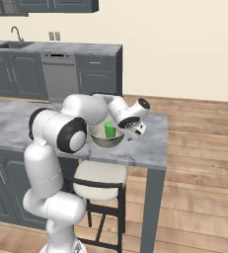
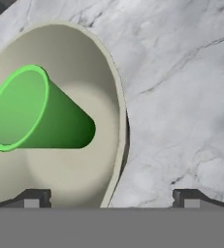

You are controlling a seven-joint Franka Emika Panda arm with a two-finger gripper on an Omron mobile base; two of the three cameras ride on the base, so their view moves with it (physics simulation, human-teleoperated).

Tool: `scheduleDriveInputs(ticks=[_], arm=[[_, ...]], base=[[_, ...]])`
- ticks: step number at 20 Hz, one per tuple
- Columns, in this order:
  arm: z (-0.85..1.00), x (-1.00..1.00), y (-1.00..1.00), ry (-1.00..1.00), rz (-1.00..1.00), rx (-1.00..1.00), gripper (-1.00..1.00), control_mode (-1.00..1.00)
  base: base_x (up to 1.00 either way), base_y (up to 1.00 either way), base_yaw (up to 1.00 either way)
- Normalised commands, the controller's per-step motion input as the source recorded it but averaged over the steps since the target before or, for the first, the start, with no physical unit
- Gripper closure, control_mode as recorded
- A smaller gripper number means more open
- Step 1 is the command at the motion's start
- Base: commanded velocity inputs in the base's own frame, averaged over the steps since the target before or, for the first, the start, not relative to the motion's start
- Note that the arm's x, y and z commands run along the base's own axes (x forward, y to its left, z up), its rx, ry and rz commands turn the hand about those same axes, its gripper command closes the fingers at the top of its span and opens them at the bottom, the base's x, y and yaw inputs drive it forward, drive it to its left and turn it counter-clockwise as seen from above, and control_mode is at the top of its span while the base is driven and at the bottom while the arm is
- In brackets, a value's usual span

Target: Place the cup inside the bowl on the dining table and move the bowl to any counter.

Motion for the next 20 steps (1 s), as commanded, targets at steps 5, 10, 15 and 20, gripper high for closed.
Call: scheduleDriveInputs(ticks=[5, 10, 15, 20], arm=[[-0.04, 0.02, 0.06, 0.0, 0.03, 0.0, -1.0, -1.0], [-0.19, 0.04, 0.0, 0.0, 0.03, 0.0, -1.0, -1.0], [-0.15, 0.01, 0.0, 0.0, 0.02, 0.0, -1.0, -1.0], [-0.04, 0.0, 0.0, 0.01, 0.02, 0.0, -1.0, -1.0]], base=[[0.0, 0.0, 0.0], [0.0, 0.0, 0.0], [0.0, 0.0, 0.0], [0.0, 0.0, 0.0]])
